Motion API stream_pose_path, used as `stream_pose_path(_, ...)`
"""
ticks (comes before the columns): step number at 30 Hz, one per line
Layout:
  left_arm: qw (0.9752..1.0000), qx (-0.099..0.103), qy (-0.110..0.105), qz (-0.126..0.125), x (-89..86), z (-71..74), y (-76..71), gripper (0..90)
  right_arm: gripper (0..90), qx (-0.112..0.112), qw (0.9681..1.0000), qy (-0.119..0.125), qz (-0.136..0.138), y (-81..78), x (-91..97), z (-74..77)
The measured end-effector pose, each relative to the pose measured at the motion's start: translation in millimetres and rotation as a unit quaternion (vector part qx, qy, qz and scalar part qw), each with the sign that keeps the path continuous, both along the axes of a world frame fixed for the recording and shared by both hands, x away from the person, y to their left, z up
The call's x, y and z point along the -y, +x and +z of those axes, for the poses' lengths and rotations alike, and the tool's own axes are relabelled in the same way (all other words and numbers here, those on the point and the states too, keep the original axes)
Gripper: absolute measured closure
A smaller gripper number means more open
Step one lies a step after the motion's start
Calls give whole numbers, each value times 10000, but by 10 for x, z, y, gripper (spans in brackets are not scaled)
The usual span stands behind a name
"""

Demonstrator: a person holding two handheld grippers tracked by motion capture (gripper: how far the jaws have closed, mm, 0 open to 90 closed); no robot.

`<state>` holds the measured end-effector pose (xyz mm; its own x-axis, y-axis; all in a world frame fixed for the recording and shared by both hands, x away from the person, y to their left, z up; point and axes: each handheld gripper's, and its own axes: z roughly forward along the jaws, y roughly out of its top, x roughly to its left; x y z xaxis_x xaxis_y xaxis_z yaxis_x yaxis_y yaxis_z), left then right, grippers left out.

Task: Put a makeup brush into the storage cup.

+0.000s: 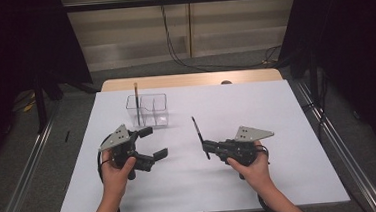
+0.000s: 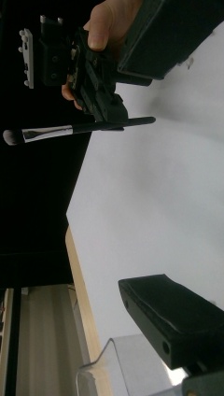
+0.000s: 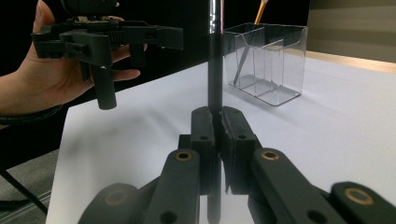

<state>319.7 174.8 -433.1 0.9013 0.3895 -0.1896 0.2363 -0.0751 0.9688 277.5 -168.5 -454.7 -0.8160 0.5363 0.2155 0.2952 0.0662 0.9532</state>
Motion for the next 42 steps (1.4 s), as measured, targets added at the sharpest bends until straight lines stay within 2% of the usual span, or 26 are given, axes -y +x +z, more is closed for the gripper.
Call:
stream_pose_path(6,9999,31,-2,-102,127,29,28,0,847,-5,10000,-10,13,-2,-4,1)
stream_pose_path(19,9993,-18,-164,-329,393,80,74,0,847,-2,10000,-10,3,1,-6,-8)
stream_pose_path(42,9981,-130,-208,-563,649,66,119,0,847,-24,10000,-32,44,5,-14,-31)
